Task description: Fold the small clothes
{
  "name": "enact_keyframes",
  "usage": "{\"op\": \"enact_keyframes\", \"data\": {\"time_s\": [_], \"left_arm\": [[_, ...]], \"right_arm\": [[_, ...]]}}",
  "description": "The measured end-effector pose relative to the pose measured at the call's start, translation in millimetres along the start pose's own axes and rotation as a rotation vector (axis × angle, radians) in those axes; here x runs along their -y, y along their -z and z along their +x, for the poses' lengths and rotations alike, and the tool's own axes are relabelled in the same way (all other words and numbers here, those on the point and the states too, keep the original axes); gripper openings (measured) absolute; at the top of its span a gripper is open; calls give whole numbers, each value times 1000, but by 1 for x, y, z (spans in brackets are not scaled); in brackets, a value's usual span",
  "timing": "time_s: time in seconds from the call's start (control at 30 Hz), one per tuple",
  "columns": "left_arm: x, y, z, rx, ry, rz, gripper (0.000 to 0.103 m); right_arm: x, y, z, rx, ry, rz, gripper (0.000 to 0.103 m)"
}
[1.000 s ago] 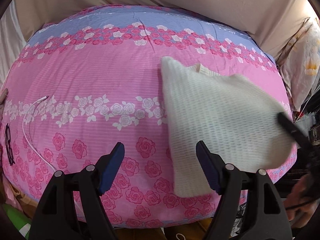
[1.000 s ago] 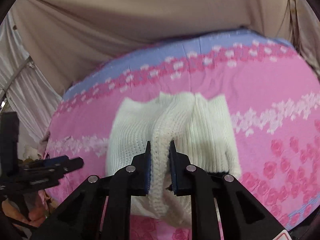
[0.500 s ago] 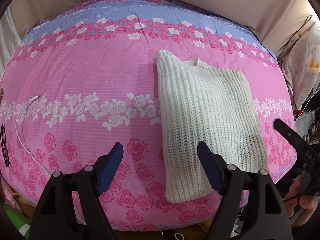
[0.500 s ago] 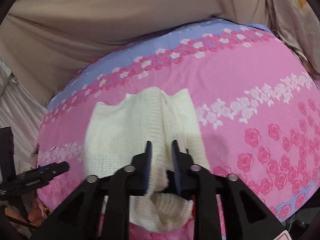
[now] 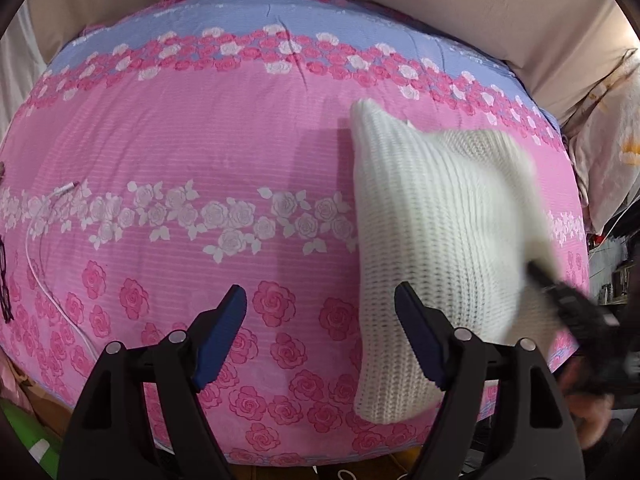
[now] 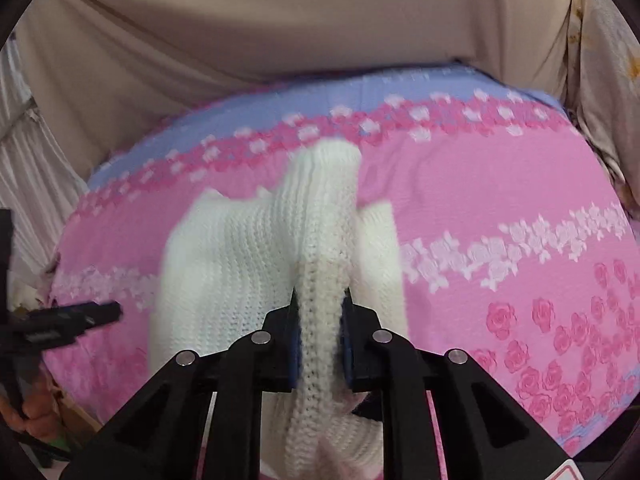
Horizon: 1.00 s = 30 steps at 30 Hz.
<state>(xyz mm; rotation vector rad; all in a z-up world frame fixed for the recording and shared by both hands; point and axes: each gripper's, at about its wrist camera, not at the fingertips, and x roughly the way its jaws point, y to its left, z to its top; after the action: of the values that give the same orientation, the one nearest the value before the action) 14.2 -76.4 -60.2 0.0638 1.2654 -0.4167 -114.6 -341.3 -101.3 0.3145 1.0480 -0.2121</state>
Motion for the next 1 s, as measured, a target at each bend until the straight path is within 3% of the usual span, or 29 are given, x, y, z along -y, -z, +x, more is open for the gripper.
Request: {"op": "enact_keyframes", "data": {"time_s": [0.03, 0.13, 0.2, 0.27, 0.47, 0.57, 0.67, 0.73, 0.8, 0.93, 1.0], "left_arm": [[1, 0, 3, -12, 10, -6, 74], [10, 1, 9, -30, 37, -7, 75], [17, -1, 13, -32, 53, -6, 77], [23, -2, 20, -37, 77, -14, 80], [42, -4, 69, -132, 192, -52, 86], [54, -3, 81, -128, 176, -51, 91], [64, -5, 85, -123, 146, -32, 93], [73, -7, 87, -130, 127, -18, 93], [79, -8, 85, -136, 110, 6, 91], [99, -9, 69, -123, 89, 103, 65], [107, -10, 56, -112, 80, 143, 52]], "right_arm": [[8, 12, 24, -75, -3, 5, 17], [4, 11, 10, -34, -18, 18, 22], [2, 9, -1, -1, -27, 44, 30], [2, 12, -5, 3, -14, 59, 53], [7, 14, 12, -97, -48, 126, 72], [15, 13, 20, -113, -84, 168, 84], [23, 10, 31, -139, -132, 200, 89], [27, 6, 36, -148, -159, 225, 89], [28, 4, 37, -152, -173, 237, 83], [21, -1, 23, -121, -191, 205, 42], [16, -4, 9, -92, -194, 200, 35]]}}
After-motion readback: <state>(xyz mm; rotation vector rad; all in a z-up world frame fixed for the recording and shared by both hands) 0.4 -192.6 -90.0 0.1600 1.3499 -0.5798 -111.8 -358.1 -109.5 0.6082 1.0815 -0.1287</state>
